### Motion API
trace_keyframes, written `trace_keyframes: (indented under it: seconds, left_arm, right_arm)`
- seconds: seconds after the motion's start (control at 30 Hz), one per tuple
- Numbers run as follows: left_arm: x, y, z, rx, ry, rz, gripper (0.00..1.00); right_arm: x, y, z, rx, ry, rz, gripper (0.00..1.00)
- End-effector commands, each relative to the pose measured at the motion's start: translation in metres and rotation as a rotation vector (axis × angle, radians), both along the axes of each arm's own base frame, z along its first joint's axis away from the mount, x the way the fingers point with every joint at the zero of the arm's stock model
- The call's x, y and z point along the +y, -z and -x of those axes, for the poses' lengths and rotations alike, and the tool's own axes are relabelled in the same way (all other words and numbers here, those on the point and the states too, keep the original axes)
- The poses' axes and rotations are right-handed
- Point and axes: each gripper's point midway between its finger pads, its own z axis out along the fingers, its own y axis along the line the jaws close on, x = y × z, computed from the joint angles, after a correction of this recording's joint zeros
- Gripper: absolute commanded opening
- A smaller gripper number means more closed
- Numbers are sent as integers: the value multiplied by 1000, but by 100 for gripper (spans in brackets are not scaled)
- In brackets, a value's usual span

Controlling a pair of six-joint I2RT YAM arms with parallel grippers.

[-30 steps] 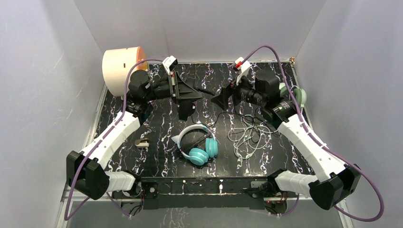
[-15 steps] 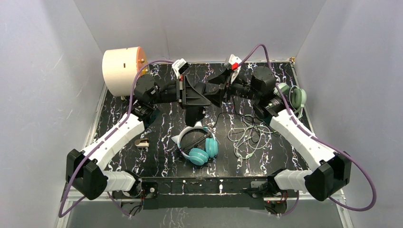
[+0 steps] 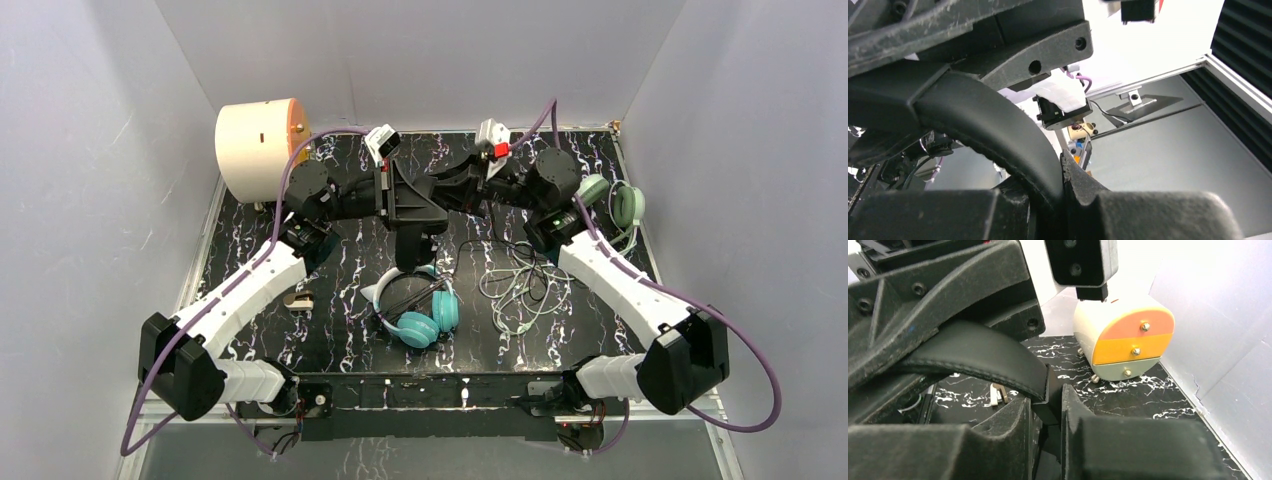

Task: Wrap the headphones
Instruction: Wrap the headphones cable around the headphones.

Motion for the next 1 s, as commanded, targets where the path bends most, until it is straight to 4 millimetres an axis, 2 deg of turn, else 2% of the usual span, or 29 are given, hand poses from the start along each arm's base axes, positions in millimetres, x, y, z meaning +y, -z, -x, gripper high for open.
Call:
trace_keyframes:
  seconds: [0.0, 0.03, 0.07, 0.17, 0.2, 0.33, 0.4, 0.5, 0.63, 0.73, 0.8, 0.97]
  left_arm:
    - [6, -9, 13, -76, 5, 2, 0]
    - [7, -5, 11, -109, -16, -33, 4]
    - [8, -6, 10, -146, -41, -71, 15]
    - [19, 8, 3, -214, -148, -254, 54]
    - [26, 12, -2, -241, -197, -324, 62]
    - [55, 29, -24, -286, -386, -552, 88]
    - [68, 36, -34, -291, -460, -639, 98]
    - [80, 47, -45, -283, -529, -728, 98]
    - [86, 48, -56, -298, -599, -785, 98]
    - [82, 53, -61, -323, -613, -847, 98]
    - [73, 60, -62, -349, -611, -898, 97]
    - [62, 87, -75, -392, -636, -1050, 79]
  right_arm:
    - [-10, -28, 12, -64, 8, -81, 3]
    - [-12, -27, 10, -62, 30, -71, 0]
    - [-14, -26, 8, -61, 57, -61, 0]
    - [-24, -22, -3, -52, 159, -7, 0]
    - [-26, -19, -6, -51, 181, 30, 0]
    - [-33, 5, -16, 16, 233, 186, 0]
    - [-38, 19, -22, 79, 269, 264, 0]
    - [-44, 35, -28, 156, 310, 356, 0]
    - [-53, 63, -37, 250, 373, 500, 0]
    - [-58, 75, -41, 298, 405, 574, 0]
    - [-59, 81, -40, 327, 414, 614, 0]
    - [-52, 86, -39, 380, 420, 644, 0]
